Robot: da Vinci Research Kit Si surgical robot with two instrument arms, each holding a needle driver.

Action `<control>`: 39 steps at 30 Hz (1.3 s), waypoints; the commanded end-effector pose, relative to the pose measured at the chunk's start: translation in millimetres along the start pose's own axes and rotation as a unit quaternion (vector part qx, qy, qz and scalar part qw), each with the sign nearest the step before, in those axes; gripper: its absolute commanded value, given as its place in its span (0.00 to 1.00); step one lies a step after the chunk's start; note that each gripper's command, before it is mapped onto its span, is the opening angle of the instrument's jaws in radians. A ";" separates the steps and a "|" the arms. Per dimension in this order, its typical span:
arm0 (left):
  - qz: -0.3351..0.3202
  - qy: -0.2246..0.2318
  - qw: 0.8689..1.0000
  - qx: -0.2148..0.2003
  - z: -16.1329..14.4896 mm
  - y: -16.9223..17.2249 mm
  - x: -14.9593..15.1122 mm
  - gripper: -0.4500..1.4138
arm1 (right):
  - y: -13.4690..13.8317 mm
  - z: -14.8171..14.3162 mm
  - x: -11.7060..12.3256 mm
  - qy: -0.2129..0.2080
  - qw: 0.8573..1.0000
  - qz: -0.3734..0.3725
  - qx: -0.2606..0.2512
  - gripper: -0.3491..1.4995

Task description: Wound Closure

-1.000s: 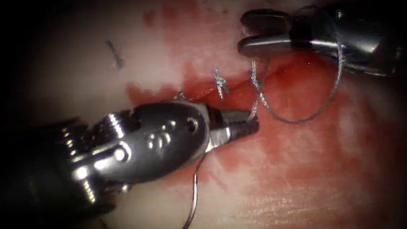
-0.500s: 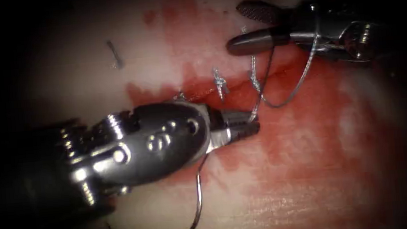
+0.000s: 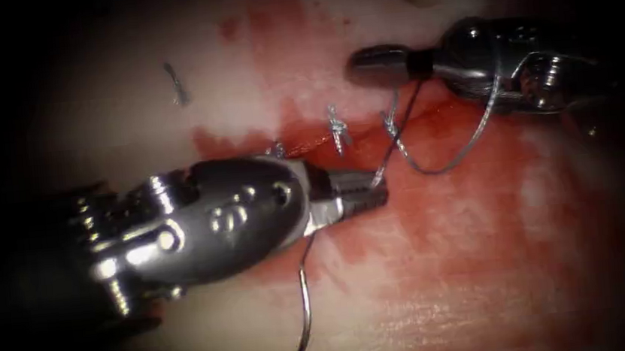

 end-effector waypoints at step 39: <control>-0.058 -0.020 0.996 0.059 -11.2 -29.3 1.9 0.05 | -4.2 -4.5 -5.1 0.080 0.995 -0.059 0.033 0.00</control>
